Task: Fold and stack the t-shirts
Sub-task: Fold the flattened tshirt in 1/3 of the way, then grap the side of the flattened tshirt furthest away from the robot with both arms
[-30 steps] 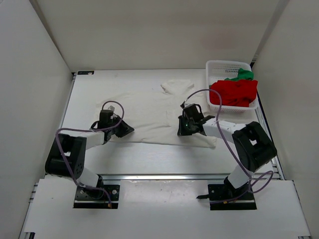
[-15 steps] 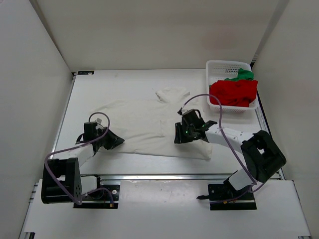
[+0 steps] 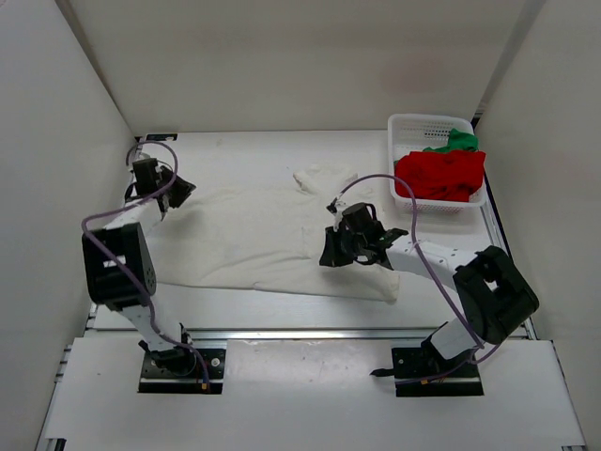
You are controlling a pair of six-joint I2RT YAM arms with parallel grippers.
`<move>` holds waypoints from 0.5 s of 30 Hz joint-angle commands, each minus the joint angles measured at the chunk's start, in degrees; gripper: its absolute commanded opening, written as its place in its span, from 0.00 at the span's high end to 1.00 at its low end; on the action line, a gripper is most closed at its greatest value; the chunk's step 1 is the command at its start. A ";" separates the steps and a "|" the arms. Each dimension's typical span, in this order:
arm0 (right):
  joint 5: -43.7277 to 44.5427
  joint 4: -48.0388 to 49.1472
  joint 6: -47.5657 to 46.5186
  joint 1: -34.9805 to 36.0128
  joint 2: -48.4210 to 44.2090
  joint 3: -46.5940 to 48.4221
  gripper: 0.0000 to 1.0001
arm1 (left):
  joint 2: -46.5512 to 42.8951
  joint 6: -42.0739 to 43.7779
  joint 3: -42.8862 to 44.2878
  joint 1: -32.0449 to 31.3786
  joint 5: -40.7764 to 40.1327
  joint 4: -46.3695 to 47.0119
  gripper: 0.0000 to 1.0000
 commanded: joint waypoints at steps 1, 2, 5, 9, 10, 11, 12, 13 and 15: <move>-3.72 4.16 -0.48 0.71 -2.08 -1.59 1.00 | 5.84 5.36 8.49 2.23 -5.38 -8.26 0.59; -3.81 4.16 -0.74 0.97 -2.34 -2.11 1.00 | 8.29 7.03 11.29 2.76 -6.77 -10.10 0.55; -4.69 5.12 -0.57 1.58 -2.43 -3.43 1.00 | 14.01 11.95 18.16 3.55 -10.99 -16.33 0.42; -6.09 8.28 -0.04 1.32 -3.57 -4.84 1.00 | 20.26 15.40 24.42 4.43 -10.30 -22.24 0.42; -6.18 8.46 -0.04 1.32 -3.92 -4.84 1.00 | 20.26 15.66 23.20 4.43 -10.04 -22.25 0.42; -6.36 8.64 0.22 1.06 -3.93 -5.01 1.00 | 20.09 16.01 22.06 4.43 -9.08 -21.81 0.43; -6.36 8.72 0.14 1.23 -4.10 -5.28 1.00 | 19.65 16.36 21.00 4.08 -8.81 -21.72 0.46; -6.19 8.81 -0.21 1.06 -4.02 -4.93 1.00 | 19.39 16.37 20.47 4.08 -8.81 -21.29 0.46; -6.62 8.81 -0.13 1.06 -4.63 -4.75 1.00 | 18.16 16.72 17.66 3.99 -7.41 -20.67 0.49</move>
